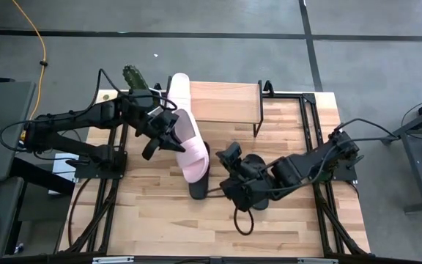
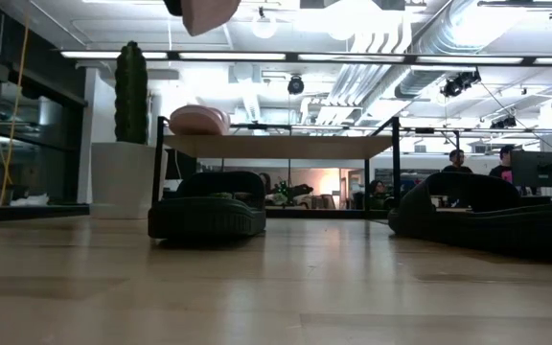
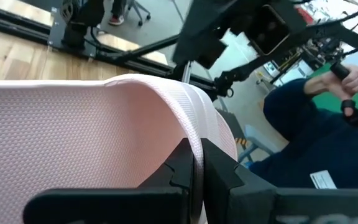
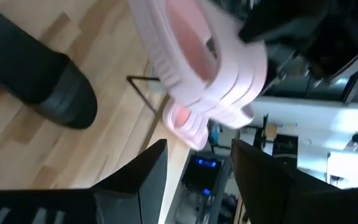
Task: Pick and place slides into the shelf
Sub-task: Put the pink slipper on the shelf
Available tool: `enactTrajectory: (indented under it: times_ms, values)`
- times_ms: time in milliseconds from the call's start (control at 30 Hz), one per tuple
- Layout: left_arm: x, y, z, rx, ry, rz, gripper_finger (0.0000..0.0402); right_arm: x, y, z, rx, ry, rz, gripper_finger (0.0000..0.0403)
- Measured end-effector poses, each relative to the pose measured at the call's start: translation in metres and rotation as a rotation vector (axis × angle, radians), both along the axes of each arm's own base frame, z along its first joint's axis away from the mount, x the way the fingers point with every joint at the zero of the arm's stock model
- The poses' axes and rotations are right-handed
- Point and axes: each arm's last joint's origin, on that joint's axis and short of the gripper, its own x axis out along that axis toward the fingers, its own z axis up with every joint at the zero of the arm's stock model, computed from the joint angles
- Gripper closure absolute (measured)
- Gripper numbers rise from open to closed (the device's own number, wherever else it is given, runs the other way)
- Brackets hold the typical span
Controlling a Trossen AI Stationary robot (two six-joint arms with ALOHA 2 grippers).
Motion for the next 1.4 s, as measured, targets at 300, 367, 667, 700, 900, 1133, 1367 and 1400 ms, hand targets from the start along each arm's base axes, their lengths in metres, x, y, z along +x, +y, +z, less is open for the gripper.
enactTrajectory:
  times_ms: [300,367,667,700,900,1133,1367,1400]
  values:
    - [-0.001,-0.001,-0.001,-0.011,0.008,-0.028,0.0396,0.005,0.019,-0.001,-0.032,0.009,0.127,0.0234]
    - [-0.001,-0.001,-0.001,-0.012,0.008,-0.031,0.0396,0.008,0.020,-0.003,-0.047,0.016,0.137,0.0234]
    - [-0.001,-0.001,-0.001,-0.017,0.005,-0.042,0.0396,0.022,0.026,-0.010,-0.043,0.019,0.206,0.0234]
    - [-0.001,-0.001,-0.001,-0.017,0.002,-0.044,0.0396,0.023,0.026,-0.010,-0.036,0.017,0.216,0.0234]
    - [-0.001,-0.002,0.000,-0.023,-0.001,-0.058,0.0396,0.025,0.025,-0.009,-0.017,0.008,0.233,0.0234]
    - [0.000,-0.002,0.002,-0.035,-0.026,-0.058,0.0396,0.033,0.025,-0.017,-0.023,0.024,0.234,0.0234]
    - [0.000,-0.002,0.002,-0.044,-0.024,-0.070,0.0396,0.041,0.028,-0.027,-0.039,0.040,0.242,0.0234]
    - [0.000,-0.002,0.002,-0.048,-0.021,-0.069,0.0396,0.042,0.027,-0.027,-0.035,0.040,0.243,0.0234]
